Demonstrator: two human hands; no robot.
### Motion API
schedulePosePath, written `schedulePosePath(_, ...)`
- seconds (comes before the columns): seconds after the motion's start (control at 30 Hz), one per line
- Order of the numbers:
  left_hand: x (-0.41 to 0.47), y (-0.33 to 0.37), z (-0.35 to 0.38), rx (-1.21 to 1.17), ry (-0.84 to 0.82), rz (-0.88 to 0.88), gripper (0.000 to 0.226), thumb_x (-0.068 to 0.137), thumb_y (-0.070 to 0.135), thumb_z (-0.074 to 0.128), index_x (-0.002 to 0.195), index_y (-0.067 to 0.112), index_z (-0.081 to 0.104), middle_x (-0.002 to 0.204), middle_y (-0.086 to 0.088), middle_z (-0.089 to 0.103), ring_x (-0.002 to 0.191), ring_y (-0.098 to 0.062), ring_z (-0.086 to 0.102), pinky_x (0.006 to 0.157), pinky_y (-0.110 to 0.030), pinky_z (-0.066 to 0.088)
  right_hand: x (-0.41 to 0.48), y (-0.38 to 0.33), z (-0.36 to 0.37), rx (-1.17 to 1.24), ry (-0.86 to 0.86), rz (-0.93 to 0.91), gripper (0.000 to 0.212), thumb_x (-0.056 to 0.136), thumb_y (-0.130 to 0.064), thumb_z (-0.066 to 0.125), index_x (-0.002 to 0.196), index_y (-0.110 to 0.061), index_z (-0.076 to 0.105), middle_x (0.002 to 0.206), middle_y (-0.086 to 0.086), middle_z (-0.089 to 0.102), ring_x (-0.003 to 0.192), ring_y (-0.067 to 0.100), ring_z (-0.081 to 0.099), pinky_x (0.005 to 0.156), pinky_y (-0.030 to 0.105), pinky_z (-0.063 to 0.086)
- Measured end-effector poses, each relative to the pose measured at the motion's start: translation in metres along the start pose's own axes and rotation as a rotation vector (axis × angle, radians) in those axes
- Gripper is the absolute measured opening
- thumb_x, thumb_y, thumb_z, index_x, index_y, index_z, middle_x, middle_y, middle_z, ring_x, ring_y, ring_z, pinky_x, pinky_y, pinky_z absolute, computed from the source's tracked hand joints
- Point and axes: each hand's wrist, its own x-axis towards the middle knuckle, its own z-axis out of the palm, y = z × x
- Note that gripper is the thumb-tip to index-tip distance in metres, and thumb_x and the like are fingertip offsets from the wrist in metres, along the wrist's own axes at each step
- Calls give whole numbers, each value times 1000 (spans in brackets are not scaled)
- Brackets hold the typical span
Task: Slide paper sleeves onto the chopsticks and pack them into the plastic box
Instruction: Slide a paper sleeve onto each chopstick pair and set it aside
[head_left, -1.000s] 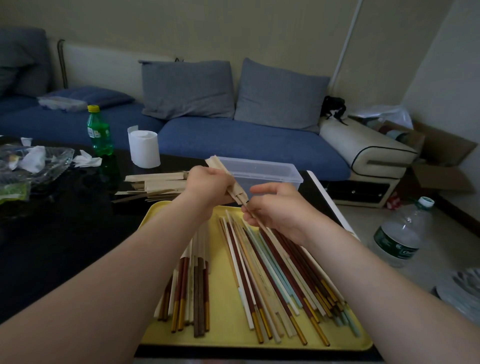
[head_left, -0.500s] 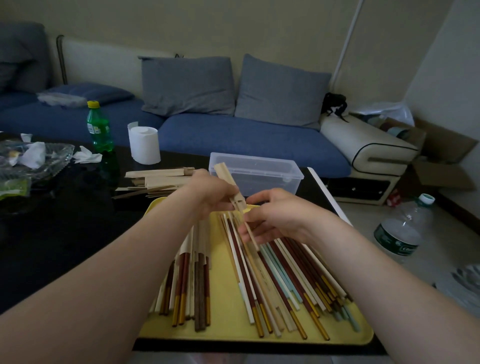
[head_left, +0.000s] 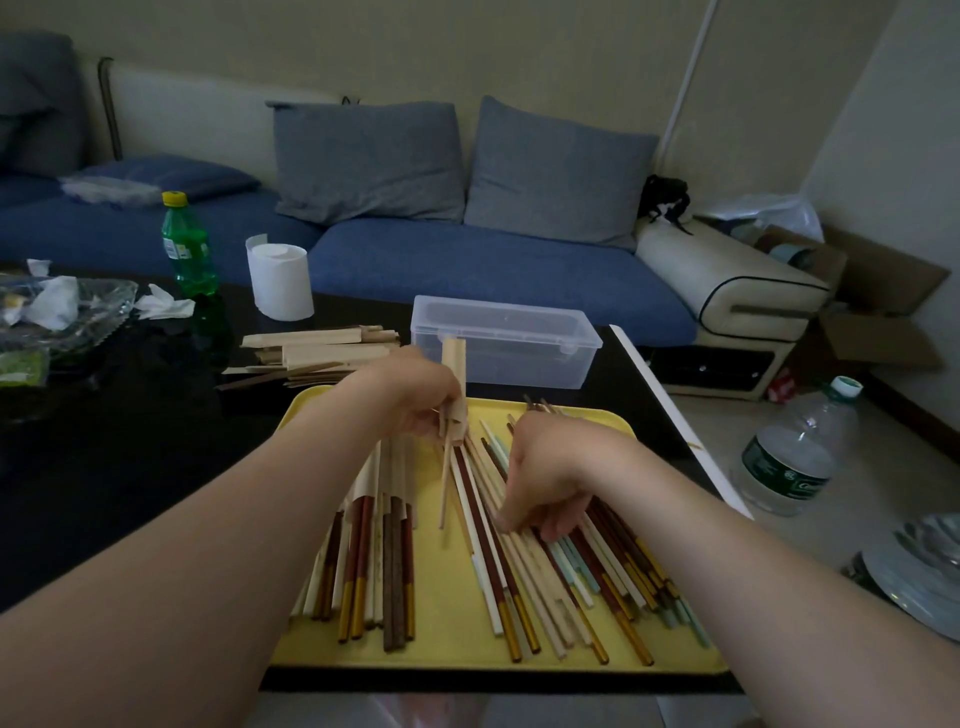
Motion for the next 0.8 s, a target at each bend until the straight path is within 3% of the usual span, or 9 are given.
schedulePosePath(0.17,2,-1,1,81,-16,-15,19,99,2,62,117,0,57,102,-22,75,73,-31,80,65,-42,67,-3,-3,1,0,38,58,47,83,-10,93,108,-13,54,102,15,75,76,27,82,69,41,70)
schedulePosePath(0.3,3,-4,-2,126,-4,-56,16,99,-1,58,115,-1,58,101,-22,74,76,-32,80,73,-44,67,-4,-7,8,-84,105,36,59,83,-13,92,128,-17,53,115,11,62,79,25,79,67,37,69)
schedulePosePath(0.43,1,-5,-5,164,-18,-125,12,105,1,50,115,-2,55,91,-22,76,73,-31,80,66,-41,67,5,-10,12,-102,256,-32,25,93,-21,82,99,-19,58,97,8,68,70,20,78,63,31,68)
schedulePosePath(0.53,2,-5,-6,185,-32,-142,11,107,2,47,113,-2,56,91,-23,77,78,-32,80,73,-43,67,12,-12,15,-92,359,-130,23,96,-36,78,96,-19,63,88,4,71,73,18,76,73,36,69)
schedulePosePath(0.63,7,-6,-6,195,-48,-163,17,106,2,47,120,-3,56,98,-25,77,81,-35,80,79,-46,66,15,-15,19,-85,276,-149,31,90,-42,84,102,-18,69,89,3,73,73,19,78,74,37,69)
schedulePosePath(0.73,9,-9,-7,186,-90,-191,20,106,1,45,124,-4,54,103,-27,76,85,-36,80,84,-48,65,17,-17,19,-74,183,-128,28,90,-28,86,109,-15,71,92,8,77,72,21,81,70,38,70)
schedulePosePath(0.8,10,-10,-7,178,-113,-200,22,106,0,45,124,-6,56,104,-27,76,88,-37,79,88,-50,64,18,-17,17,-62,185,-117,37,90,-19,85,122,-11,70,92,9,77,71,20,81,67,38,69)
